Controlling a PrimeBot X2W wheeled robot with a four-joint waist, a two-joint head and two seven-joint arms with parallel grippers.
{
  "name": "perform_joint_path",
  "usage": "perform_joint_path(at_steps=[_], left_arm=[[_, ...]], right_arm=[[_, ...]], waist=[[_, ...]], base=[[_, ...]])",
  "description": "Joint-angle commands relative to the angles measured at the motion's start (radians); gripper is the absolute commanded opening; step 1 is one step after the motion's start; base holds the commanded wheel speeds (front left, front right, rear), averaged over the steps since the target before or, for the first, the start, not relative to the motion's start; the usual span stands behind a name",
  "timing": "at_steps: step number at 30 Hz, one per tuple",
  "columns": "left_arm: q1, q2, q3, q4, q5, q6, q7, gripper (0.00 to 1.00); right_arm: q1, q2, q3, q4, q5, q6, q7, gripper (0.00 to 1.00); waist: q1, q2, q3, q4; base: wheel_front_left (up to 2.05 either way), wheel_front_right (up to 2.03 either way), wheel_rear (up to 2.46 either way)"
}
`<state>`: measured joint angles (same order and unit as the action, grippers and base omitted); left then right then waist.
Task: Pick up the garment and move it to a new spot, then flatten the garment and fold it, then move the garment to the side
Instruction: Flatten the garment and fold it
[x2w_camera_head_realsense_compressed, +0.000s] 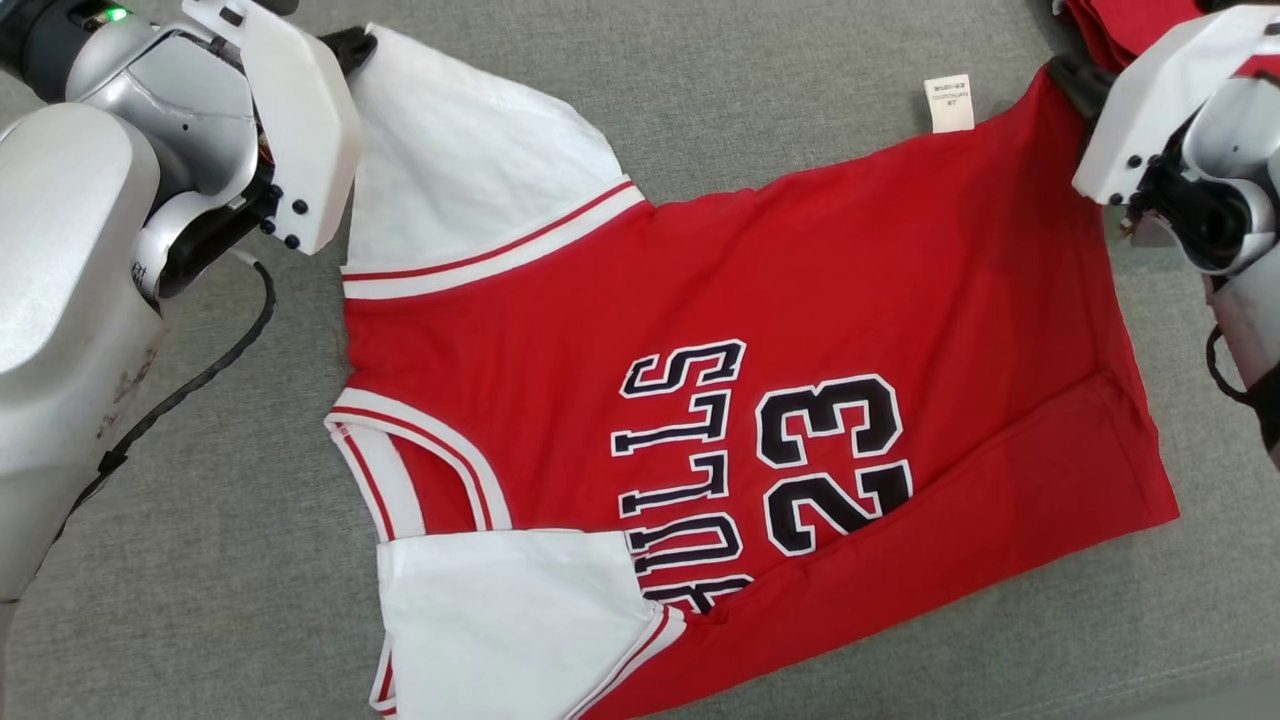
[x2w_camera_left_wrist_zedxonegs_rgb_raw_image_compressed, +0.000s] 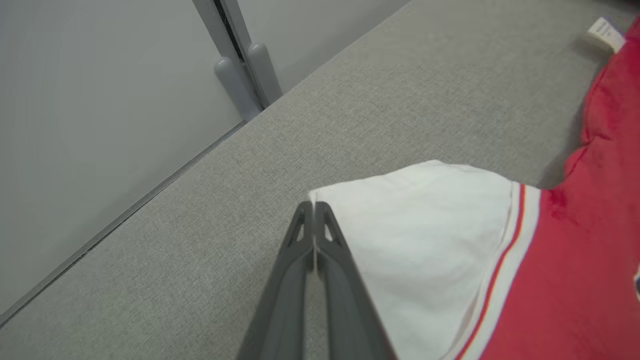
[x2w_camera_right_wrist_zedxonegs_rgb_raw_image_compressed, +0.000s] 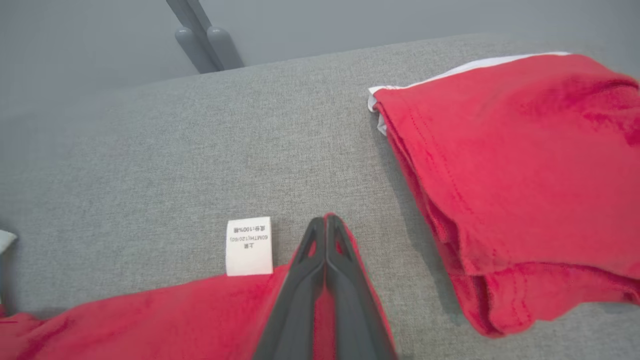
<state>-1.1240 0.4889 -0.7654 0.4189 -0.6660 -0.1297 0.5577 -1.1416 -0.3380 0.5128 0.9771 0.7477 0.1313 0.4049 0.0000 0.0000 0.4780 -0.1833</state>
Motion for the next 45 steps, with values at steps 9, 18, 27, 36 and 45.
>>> perform_joint_path(at_steps=[9, 18, 27, 36, 45], left_arm=[[0.098, 0.043, 0.056, -0.158, -0.120, 0.005, -0.087, 0.00], [0.328, 0.128, 0.130, -0.458, -0.250, 0.082, -0.115, 0.00], [0.604, 0.219, 0.168, -0.727, -0.328, 0.184, -0.161, 0.00], [0.830, 0.260, 0.163, -0.841, -0.357, 0.251, -0.234, 0.00], [0.999, 0.249, 0.083, -0.829, -0.326, 0.280, -0.283, 0.00]], right_arm=[[0.134, -0.156, 0.007, -0.160, 0.181, -0.001, -0.045, 0.00], [0.339, -0.319, -0.005, -0.387, 0.338, -0.001, -0.066, 0.00], [0.564, -0.443, -0.053, -0.533, 0.390, -0.001, -0.093, 0.00], [0.746, -0.468, -0.123, -0.571, 0.411, -0.001, -0.099, 0.00], [0.892, -0.428, -0.185, -0.547, 0.383, -0.001, -0.075, 0.00]], waist=[[0.0000, 0.0000, -0.067, 0.070], [0.0000, 0.0000, -0.130, 0.135], [0.0000, 0.0000, -0.189, 0.174], [0.0000, 0.0000, -0.227, 0.183], [0.0000, 0.0000, -0.242, 0.196]], base=[[0.00, 0.00, 0.00], [0.00, 0.00, 0.00], [0.00, 0.00, 0.00], [0.00, 0.00, 0.00], [0.00, 0.00, 0.00]])
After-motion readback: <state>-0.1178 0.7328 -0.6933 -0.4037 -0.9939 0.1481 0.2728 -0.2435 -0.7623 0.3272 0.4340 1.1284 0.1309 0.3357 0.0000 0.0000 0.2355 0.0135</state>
